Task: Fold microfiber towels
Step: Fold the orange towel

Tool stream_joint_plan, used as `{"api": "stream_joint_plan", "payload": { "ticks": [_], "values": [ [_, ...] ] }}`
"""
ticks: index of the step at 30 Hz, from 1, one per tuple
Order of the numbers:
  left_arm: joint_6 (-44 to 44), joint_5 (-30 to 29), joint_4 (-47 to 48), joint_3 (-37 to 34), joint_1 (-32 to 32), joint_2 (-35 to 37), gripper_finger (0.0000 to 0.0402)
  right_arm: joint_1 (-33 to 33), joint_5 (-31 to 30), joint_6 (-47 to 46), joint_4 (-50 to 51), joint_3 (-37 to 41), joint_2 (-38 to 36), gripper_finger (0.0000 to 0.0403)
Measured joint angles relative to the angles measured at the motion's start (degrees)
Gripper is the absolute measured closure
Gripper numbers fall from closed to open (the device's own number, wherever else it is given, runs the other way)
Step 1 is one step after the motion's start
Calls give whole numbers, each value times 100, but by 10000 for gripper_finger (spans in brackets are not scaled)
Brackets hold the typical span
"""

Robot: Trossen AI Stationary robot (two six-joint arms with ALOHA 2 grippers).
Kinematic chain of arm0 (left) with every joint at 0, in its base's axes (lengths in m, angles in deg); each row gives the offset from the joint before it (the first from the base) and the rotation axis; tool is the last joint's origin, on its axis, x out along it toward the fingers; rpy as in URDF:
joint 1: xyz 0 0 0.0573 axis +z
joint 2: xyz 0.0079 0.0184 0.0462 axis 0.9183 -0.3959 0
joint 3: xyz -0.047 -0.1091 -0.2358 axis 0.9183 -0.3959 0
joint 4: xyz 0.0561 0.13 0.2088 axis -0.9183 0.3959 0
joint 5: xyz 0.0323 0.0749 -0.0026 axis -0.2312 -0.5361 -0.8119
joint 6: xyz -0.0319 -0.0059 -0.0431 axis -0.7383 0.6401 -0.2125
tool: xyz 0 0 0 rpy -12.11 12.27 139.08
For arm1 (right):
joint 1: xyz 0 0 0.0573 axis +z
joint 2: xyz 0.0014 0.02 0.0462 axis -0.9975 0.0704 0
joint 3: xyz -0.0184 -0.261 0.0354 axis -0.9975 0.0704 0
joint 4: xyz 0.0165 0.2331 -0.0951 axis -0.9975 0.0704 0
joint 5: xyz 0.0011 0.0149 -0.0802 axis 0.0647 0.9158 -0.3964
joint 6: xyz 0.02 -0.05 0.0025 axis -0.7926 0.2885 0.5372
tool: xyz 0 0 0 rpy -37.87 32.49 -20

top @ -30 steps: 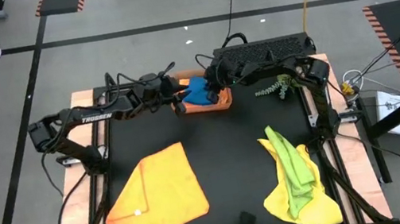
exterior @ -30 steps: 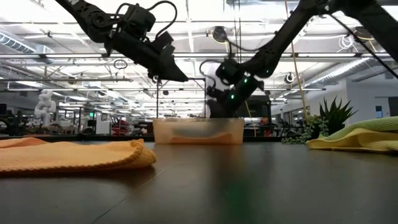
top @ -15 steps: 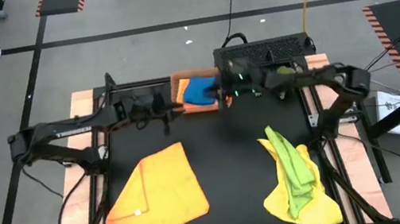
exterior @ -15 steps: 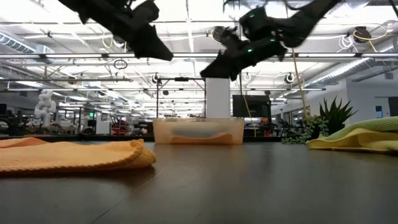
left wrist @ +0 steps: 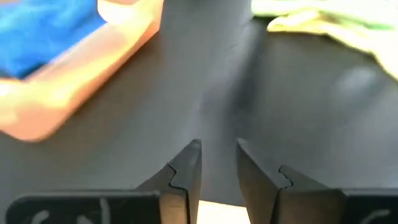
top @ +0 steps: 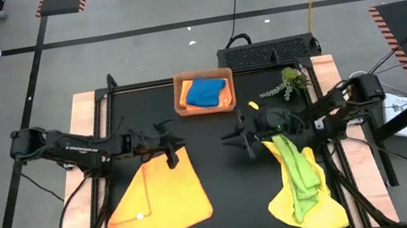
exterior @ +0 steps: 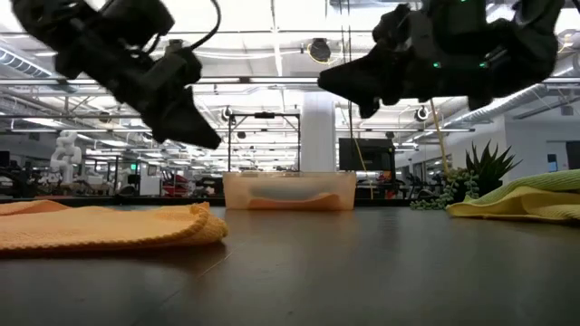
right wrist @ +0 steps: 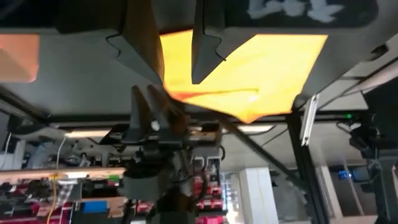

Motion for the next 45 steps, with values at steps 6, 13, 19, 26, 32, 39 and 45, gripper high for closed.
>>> {"api": "stream_joint_plan", "payload": {
  "ticks": [6, 13, 19, 26, 32, 39, 45],
  "values": [
    [-333, -291, -1739, -803, -652, 2, 305, 645, -658, -59, 310, 37, 2, 332],
    [-1179, -891, -260, -764, -971, 41, 305, 962, -955, -55, 389, 37, 2, 332],
    [-1860, -820, 2454, 116, -936, 90, 305, 928, -964, 0, 388, 37, 7, 332],
    [-819, -151, 3654, 1556, -1105, 101, 305, 670, -966, 24, 164, 37, 7, 332],
    [472, -331, 3972, 2159, -1295, 101, 304, 482, -954, 27, 272, 33, 7, 332],
    [206, -42, 4058, 2051, -1384, 98, 304, 464, -940, 249, 614, 33, 7, 332],
    [-159, 238, 4785, 2292, -1495, 118, 304, 464, -940, 608, 595, 33, 7, 332]
  ]
}}
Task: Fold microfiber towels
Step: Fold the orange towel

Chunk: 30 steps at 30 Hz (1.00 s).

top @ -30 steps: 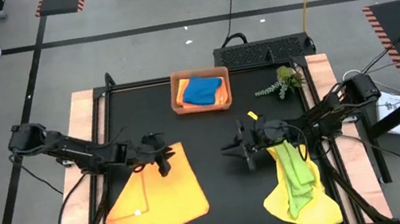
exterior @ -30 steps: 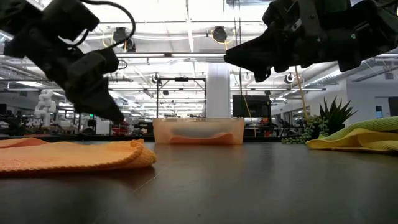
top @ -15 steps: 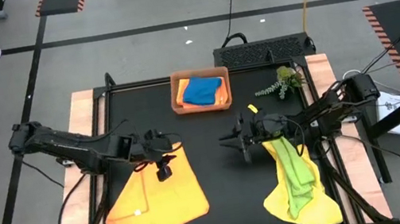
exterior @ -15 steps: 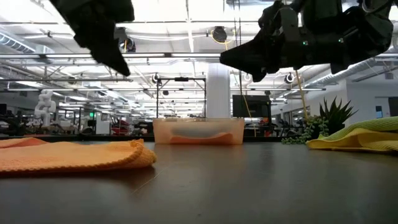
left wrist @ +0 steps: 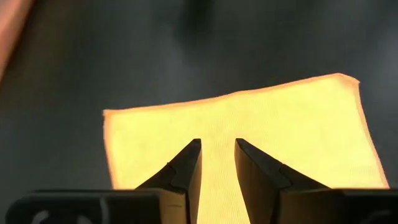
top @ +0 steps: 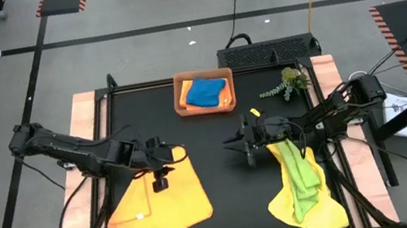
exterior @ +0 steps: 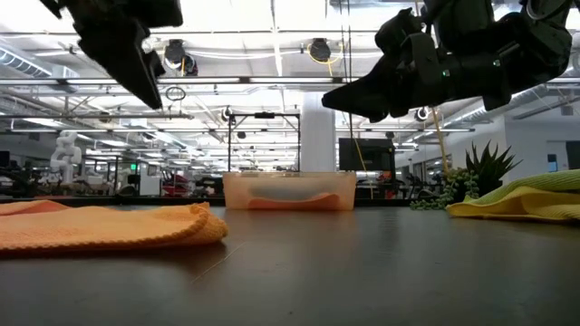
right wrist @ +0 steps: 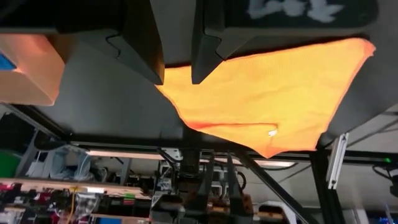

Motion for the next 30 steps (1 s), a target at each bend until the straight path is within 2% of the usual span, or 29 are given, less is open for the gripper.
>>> {"api": "stream_joint_plan", "payload": {
  "ticks": [3, 6, 8, 11, 15, 19, 23, 26, 30],
  "values": [
    [-279, -293, 668, 328, -107, -12, 304, 0, 0, 96, 5, 0, 0, 332],
    [-522, -874, 1260, 579, -325, -14, 304, 0, 2, 178, 4, 0, 0, 332],
    [-641, -989, 1643, 780, -411, -15, 304, -2, 2, 265, 4, 0, 0, 332],
    [-1313, -1016, 2027, 1105, -554, -51, 304, -2, 2, 434, -4, 0, 0, 332],
    [-2229, -921, 2156, 1226, -1092, -282, 305, -2, 4, 581, -83, 0, 0, 332],
    [-2926, -739, 2347, 1234, -1653, -889, 305, -2, 3, 764, -84, 0, 0, 332],
    [-3667, -348, 2750, 1359, -1962, -1469, 305, -2, 4, 798, -79, 0, 0, 332],
    [-4056, -27, 2700, 1419, -2150, -1695, 304, -2, 4, 761, -8, -1, 0, 332],
    [-4489, 116, 2686, 1401, -2494, -1914, 300, -2, 4, 598, 92, -2, 0, 332]
  ]
}}
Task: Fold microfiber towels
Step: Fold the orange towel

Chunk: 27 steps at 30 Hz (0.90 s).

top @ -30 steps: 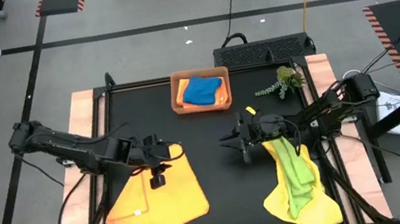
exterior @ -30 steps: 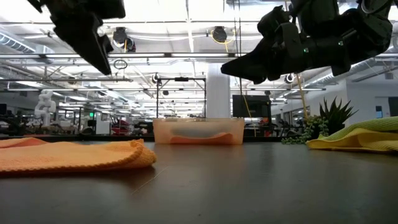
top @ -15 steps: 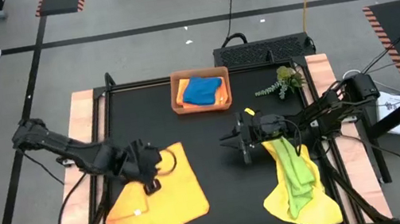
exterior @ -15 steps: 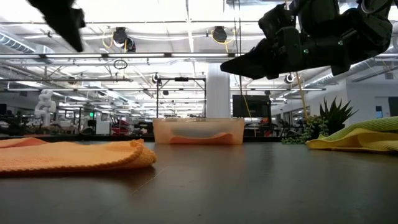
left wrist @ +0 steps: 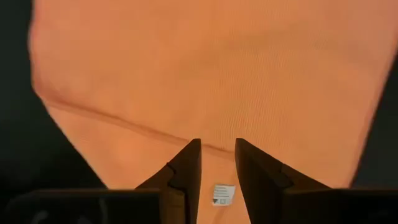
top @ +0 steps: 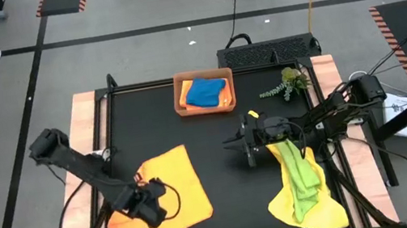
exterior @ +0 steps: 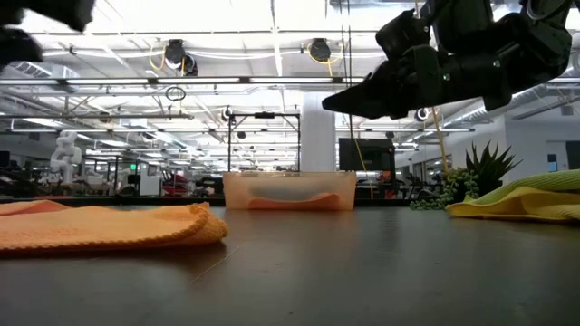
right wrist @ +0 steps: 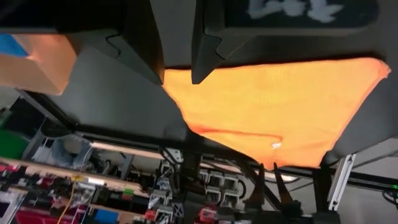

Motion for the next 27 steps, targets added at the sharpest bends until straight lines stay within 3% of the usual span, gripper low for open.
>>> {"api": "stream_joint_plan", "payload": {
  "ticks": [14, 20, 27],
  "values": [
    [-819, 264, -604, -139, -657, -930, 168, 0, 2, -332, 45, -2, 194, 332],
    [-1238, 289, -242, -144, -754, -1030, 161, 0, 1, -462, -368, 0, 573, 332],
    [-1135, 3, -309, -165, -829, -1023, 161, 0, 2, -536, -692, 0, 878, 332]
  ]
}}
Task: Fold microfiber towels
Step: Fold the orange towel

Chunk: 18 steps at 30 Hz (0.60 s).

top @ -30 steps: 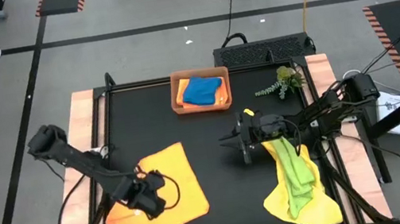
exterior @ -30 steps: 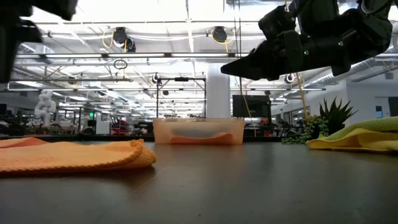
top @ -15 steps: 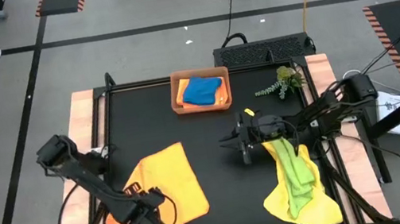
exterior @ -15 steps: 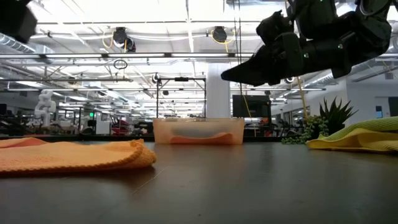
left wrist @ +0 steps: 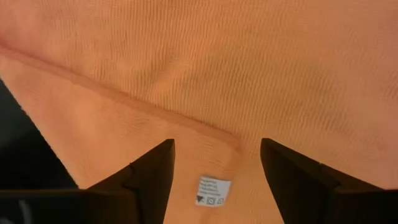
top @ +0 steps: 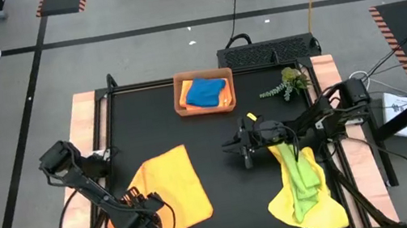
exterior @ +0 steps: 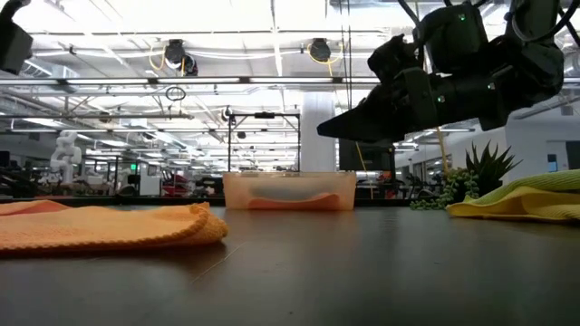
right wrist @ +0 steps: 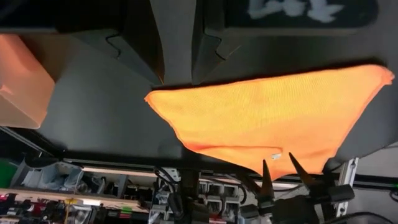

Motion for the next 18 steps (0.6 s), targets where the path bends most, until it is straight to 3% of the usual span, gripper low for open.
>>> {"api": "stream_joint_plan", "payload": {
  "ticks": [12, 18],
  "values": [
    [-186, 298, -937, -775, -43, 48, 163, 0, -17, -64, -174, 0, 149, 332],
    [47, 360, -1053, -824, -24, 84, 229, 0, -28, -64, -185, 0, 149, 332]
  ]
}}
